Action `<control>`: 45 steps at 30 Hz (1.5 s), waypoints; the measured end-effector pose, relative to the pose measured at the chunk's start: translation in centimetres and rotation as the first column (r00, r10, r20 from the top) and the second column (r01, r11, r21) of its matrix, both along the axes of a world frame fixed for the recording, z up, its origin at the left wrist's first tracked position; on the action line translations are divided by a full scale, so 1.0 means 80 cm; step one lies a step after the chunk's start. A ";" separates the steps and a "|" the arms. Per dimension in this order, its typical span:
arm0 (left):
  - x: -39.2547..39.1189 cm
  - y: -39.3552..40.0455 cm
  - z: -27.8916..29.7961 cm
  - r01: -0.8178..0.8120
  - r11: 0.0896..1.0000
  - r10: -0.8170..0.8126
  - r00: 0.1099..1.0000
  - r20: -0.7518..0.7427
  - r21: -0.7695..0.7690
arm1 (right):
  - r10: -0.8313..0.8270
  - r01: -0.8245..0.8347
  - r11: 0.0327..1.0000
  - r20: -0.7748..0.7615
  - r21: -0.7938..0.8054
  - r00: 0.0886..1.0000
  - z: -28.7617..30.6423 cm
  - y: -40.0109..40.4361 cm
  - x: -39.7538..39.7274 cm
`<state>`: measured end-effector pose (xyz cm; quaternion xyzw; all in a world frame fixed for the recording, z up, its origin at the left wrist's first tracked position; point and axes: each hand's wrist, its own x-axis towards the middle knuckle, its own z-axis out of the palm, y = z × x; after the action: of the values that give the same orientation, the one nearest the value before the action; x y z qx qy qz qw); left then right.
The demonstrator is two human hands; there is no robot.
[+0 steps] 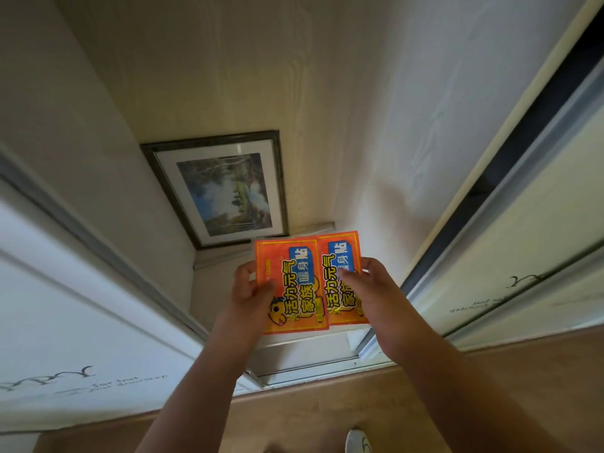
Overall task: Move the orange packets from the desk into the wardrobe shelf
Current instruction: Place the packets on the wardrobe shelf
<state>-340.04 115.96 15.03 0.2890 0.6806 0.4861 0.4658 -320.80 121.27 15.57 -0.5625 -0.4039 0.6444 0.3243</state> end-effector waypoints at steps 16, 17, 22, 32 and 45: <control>-0.001 0.010 -0.023 0.226 0.973 -0.223 0.972 -0.075 0.036 | 0.204 -0.210 0.978 0.166 0.020 0.965 -0.037 0.012 -0.026; -0.005 0.010 -0.029 0.193 0.981 -0.192 0.977 -0.098 0.002 | 0.199 -0.204 0.979 0.169 0.014 0.965 -0.041 0.013 -0.026; -0.021 0.007 -0.070 0.104 0.993 -0.109 0.990 -0.094 -0.062 | 0.189 -0.191 0.982 0.176 -0.007 0.966 -0.063 0.018 -0.032; -0.025 0.004 -0.153 0.109 0.980 -0.126 0.988 -0.093 -0.167 | 0.286 -0.296 0.954 0.394 -0.037 0.873 -0.150 0.022 -0.051; -0.042 0.043 -0.274 0.049 0.945 -0.142 0.952 -0.271 -0.323 | 0.365 -0.346 0.930 0.434 -0.127 0.824 -0.282 0.043 -0.077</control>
<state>-343.42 119.44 -6.87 0.3127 0.7949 0.3011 0.4240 -326.99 124.73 -6.96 -0.6177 -0.5516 0.5541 0.0843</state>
